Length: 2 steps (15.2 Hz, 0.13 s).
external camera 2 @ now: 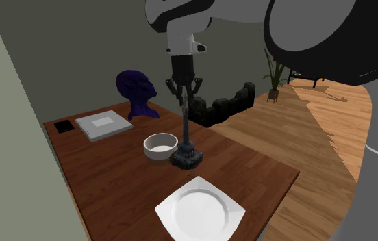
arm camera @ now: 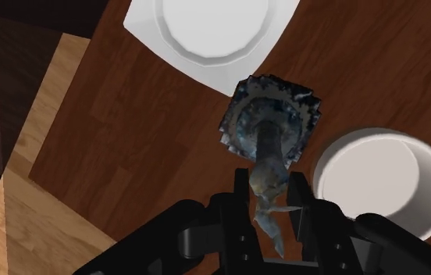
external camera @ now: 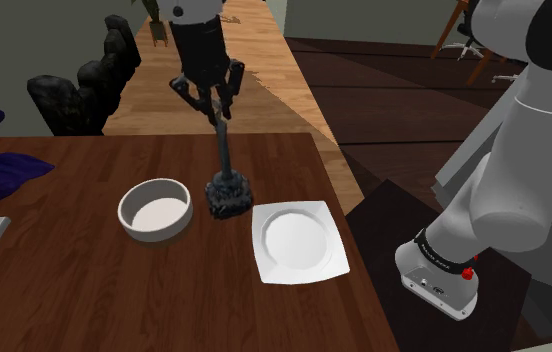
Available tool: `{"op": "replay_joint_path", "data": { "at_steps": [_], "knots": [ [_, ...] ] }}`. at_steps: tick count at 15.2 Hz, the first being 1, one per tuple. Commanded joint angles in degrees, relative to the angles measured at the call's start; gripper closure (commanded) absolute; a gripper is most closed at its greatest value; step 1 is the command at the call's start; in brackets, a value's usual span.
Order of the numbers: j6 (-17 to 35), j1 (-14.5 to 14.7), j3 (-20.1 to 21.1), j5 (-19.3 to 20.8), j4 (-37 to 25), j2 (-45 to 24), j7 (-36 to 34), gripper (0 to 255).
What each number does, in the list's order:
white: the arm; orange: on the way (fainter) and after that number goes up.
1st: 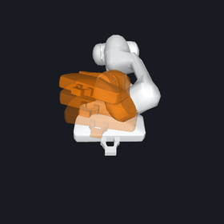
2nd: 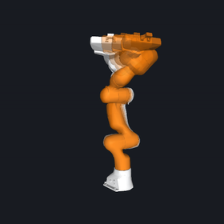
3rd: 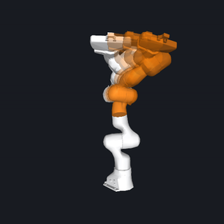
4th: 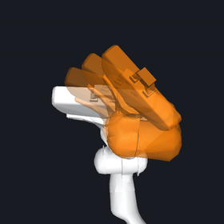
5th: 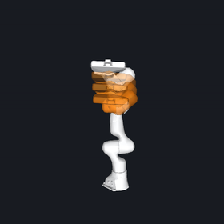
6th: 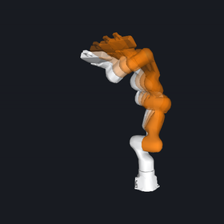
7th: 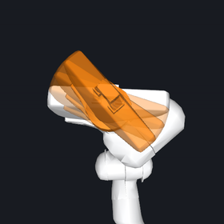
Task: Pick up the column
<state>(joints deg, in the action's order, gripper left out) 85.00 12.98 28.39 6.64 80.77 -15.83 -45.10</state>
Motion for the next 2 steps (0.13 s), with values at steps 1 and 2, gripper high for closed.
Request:
{"op": "replay_joint_path", "data": {
  "at_steps": [1, 2],
  "knots": [
    [-0.99, 0.18, 0.08, 0.00, -1.03, -0.04, -0.14, 255],
    [-0.99, 0.18, 0.08, 0.01, -1.04, -0.05, -0.14, 255]
  ]
}}
